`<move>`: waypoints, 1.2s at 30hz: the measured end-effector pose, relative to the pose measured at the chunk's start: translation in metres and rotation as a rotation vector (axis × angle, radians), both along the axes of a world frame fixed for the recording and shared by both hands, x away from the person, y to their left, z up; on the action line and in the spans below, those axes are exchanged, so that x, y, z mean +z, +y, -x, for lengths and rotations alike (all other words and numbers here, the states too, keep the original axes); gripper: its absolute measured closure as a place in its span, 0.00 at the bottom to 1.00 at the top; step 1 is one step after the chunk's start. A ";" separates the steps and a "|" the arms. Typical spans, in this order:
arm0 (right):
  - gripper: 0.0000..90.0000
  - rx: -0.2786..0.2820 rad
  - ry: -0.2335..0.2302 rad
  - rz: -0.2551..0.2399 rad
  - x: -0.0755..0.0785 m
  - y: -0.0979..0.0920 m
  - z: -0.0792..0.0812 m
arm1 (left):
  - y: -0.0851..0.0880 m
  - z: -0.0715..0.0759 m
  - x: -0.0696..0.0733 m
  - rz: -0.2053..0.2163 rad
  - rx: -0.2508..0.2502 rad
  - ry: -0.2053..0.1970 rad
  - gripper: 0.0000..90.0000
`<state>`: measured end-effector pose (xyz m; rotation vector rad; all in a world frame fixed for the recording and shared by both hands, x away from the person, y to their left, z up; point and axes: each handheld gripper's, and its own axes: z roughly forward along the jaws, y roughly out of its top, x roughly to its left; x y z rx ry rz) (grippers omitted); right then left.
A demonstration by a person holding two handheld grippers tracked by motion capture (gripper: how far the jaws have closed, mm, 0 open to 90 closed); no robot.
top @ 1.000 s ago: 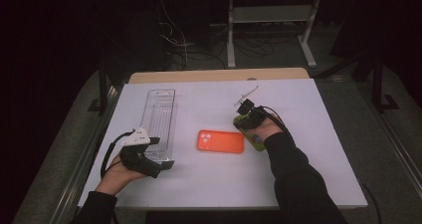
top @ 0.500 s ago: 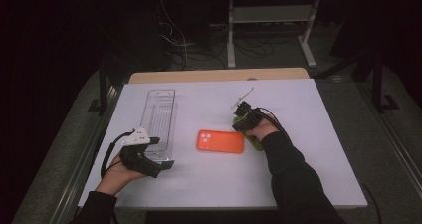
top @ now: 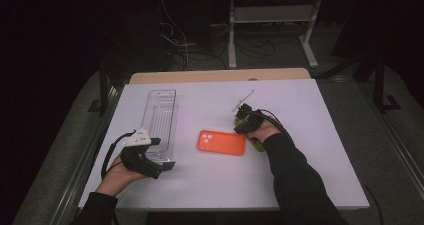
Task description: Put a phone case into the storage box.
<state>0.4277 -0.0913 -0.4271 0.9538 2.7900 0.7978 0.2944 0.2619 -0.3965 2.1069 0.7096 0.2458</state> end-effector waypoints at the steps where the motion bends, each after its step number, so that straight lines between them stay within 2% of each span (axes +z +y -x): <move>1: 0.98 0.004 -0.007 0.006 0.000 0.000 0.000 | 0.000 0.000 0.000 0.000 0.000 0.000 0.00; 8: 0.98 0.038 -0.003 0.020 0.000 0.000 0.008 | 0.000 0.000 0.000 -0.001 -0.002 0.000 0.00; 17: 0.98 0.061 0.013 0.005 0.000 -0.002 0.021 | -0.001 0.000 0.000 -0.005 -0.003 0.002 0.00; 24: 0.98 0.107 0.014 0.009 -0.001 0.001 0.033 | -0.002 0.000 -0.001 -0.011 -0.006 0.003 0.00; 26: 0.98 0.105 0.010 0.008 0.000 0.001 0.034 | -0.002 0.000 -0.001 -0.011 -0.006 0.004 0.00; 29: 0.97 0.075 -0.009 -0.021 0.006 -0.002 0.035 | -0.002 0.001 -0.001 -0.008 -0.006 0.002 0.00; 32: 0.92 0.048 -0.024 -0.057 0.015 -0.010 0.040 | -0.001 0.000 -0.001 -0.005 -0.003 0.004 0.00; 34: 0.86 0.015 -0.022 -0.096 0.021 -0.018 0.047 | -0.001 0.000 -0.002 -0.007 -0.004 0.004 0.00; 36: 0.81 -0.015 -0.039 -0.117 0.025 -0.029 0.056 | -0.001 0.001 -0.001 -0.007 -0.003 0.004 0.00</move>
